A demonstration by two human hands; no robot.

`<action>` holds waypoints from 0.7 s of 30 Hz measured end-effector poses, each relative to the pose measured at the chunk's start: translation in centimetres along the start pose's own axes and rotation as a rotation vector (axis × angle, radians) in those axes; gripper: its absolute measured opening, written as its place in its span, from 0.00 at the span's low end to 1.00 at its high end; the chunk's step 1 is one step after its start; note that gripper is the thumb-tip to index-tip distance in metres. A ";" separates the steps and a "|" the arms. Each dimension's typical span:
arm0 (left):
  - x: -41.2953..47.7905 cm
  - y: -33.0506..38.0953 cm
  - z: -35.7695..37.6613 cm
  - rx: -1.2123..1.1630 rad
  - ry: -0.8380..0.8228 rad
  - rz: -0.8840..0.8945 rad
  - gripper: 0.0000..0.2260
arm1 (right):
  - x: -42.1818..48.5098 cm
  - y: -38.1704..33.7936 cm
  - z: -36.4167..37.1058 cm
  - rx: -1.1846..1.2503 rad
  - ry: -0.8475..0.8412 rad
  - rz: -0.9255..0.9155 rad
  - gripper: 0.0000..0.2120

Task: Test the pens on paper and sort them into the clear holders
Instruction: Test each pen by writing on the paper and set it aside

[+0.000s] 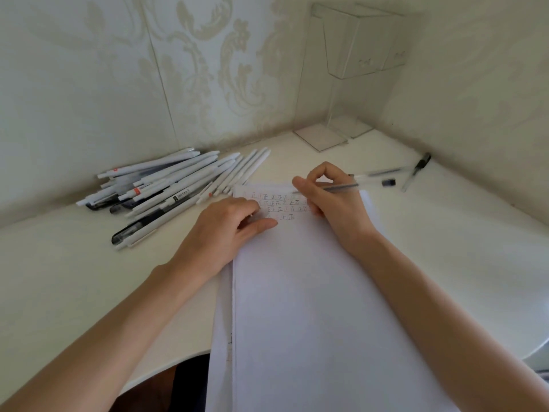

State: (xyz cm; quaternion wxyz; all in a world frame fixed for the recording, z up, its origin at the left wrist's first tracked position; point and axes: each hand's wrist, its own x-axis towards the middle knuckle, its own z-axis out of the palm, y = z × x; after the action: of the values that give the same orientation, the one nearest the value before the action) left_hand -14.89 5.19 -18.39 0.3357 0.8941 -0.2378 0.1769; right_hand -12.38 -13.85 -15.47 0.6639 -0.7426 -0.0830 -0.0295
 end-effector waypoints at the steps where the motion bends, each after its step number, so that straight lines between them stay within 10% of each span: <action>1: 0.0 -0.1 0.0 0.007 0.002 0.006 0.21 | 0.0 0.1 0.1 0.063 -0.062 -0.009 0.11; 9: 0.0 -0.5 0.1 0.016 0.039 0.013 0.20 | -0.4 -0.1 0.4 0.288 -0.164 0.023 0.17; 21: -0.4 0.3 0.4 0.245 -0.016 0.327 0.17 | -1.6 -0.5 1.3 0.005 -0.278 -0.035 0.16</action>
State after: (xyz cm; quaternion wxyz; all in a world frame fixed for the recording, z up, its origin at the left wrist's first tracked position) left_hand -15.36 4.83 -18.68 0.1890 0.8791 -0.3593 0.2496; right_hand -14.08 -12.66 -15.37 0.6472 -0.7364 -0.1871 0.0620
